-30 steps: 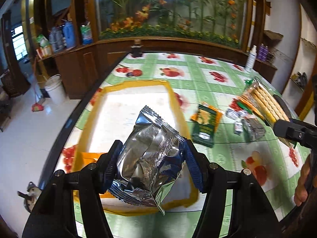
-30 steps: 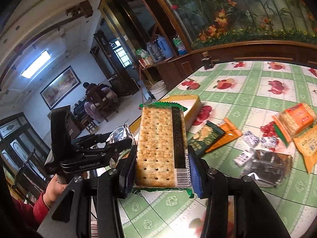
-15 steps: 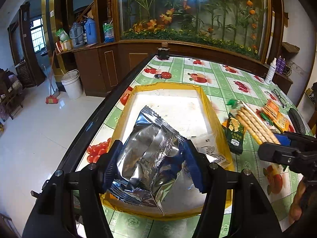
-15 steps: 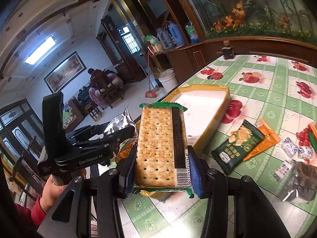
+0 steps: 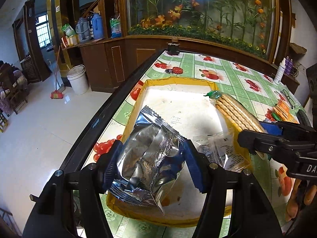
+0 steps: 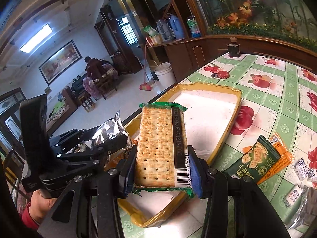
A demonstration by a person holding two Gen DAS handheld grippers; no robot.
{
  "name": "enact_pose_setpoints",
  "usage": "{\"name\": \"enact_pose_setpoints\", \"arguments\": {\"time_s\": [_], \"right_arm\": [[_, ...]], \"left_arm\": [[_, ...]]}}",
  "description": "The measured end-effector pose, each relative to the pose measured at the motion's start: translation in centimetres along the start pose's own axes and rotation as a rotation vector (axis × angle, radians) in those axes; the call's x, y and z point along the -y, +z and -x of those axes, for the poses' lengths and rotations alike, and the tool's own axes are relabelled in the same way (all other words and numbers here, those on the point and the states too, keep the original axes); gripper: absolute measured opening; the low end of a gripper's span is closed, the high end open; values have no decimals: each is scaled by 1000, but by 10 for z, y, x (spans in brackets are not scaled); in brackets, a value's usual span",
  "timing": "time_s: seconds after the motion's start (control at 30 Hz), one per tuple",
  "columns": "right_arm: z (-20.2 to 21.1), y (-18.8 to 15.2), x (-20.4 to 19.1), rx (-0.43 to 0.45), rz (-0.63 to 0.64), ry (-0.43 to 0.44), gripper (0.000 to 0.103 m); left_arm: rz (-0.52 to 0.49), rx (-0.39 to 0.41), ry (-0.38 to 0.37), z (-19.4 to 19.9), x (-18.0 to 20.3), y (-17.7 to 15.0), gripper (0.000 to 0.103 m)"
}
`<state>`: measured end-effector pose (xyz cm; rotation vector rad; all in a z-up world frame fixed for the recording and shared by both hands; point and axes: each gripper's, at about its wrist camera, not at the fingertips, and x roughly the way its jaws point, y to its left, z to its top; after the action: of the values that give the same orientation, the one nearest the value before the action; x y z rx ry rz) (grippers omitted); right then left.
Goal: Organize snacks
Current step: 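Carry the foil bag and cracker pack into the foam box and release both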
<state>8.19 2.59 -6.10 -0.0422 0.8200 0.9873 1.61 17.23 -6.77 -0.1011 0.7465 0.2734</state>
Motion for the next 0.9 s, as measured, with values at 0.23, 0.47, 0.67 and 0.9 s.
{"name": "enact_pose_setpoints", "arguments": {"time_s": [0.23, 0.47, 0.67, 0.9], "right_arm": [[-19, 11, 3, -18, 14, -48, 47], [-40, 15, 8, -45, 9, -85, 47], [-51, 18, 6, -57, 21, -111, 47], [-67, 25, 19, -86, -4, -157, 48]], "left_arm": [[5, -24, 11, -9, -1, 0, 62], [25, -60, 11, -22, -3, -2, 62], [45, -82, 5, -29, -5, -3, 62], [40, -109, -18, -41, 5, 4, 63]]}}
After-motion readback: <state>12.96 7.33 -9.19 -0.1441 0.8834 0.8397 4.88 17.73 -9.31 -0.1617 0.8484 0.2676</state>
